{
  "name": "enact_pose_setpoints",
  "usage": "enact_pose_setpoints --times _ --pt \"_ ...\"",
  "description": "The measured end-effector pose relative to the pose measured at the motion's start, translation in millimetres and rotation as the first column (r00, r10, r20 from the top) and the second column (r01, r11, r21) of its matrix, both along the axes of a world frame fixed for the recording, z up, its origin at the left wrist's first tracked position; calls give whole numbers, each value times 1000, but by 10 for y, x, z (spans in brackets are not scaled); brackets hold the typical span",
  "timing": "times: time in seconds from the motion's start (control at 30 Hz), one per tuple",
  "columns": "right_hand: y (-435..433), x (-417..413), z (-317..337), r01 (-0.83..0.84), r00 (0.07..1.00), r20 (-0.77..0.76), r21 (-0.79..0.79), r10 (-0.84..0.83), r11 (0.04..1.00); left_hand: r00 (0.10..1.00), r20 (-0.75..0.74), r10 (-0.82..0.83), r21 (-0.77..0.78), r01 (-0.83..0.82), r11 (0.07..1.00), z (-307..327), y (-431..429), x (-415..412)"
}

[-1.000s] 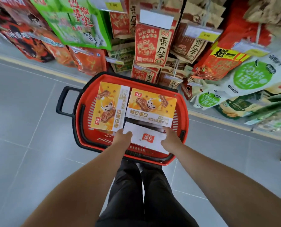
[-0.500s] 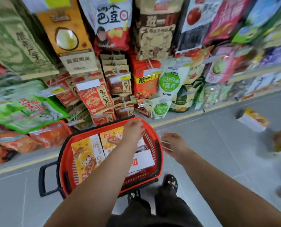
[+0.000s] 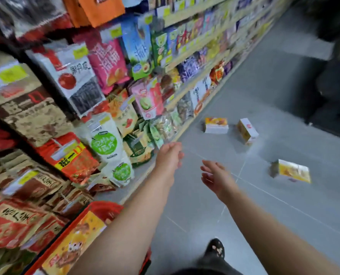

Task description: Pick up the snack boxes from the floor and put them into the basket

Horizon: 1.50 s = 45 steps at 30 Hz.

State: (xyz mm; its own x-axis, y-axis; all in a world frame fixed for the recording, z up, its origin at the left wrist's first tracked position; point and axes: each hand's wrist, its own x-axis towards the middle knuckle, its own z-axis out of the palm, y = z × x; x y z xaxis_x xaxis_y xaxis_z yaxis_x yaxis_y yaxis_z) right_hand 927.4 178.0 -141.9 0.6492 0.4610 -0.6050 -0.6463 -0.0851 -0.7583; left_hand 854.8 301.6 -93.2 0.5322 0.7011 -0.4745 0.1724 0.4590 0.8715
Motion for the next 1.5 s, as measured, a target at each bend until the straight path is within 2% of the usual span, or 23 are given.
enact_pose_setpoints --times 0.27,0.53,0.83,1.13,1.27,1.37,1.5 --pt "-1089 1343 -94 182 981 82 -77 -176 980 976 -60 -210 4 211 978 -124 -917 1494" --pt "-1966 2183 -270 427 904 26 -117 -427 897 888 -153 -433 -42 432 901 -441 -1648 2622" --pt "-2425 3386 -542 493 856 -48 -218 -514 842 774 -209 -598 -110 589 801 -714 -2014 4089" --pt "-2877 4671 -600 613 770 -60 -206 -635 763 698 -301 -649 -97 655 749 -875 -2236 5605" --pt "-3298 5140 -739 610 766 -61 -245 -640 753 645 -328 -690 -163 681 714 -1028 -2617 6107" --pt "-3642 5543 -874 586 776 -70 -289 -627 757 636 -373 -676 -187 662 726 -1193 -2868 6438" --pt "-4194 6314 -1088 486 839 -73 -349 -540 802 699 -402 -592 -260 533 806 -1451 -3259 7001"
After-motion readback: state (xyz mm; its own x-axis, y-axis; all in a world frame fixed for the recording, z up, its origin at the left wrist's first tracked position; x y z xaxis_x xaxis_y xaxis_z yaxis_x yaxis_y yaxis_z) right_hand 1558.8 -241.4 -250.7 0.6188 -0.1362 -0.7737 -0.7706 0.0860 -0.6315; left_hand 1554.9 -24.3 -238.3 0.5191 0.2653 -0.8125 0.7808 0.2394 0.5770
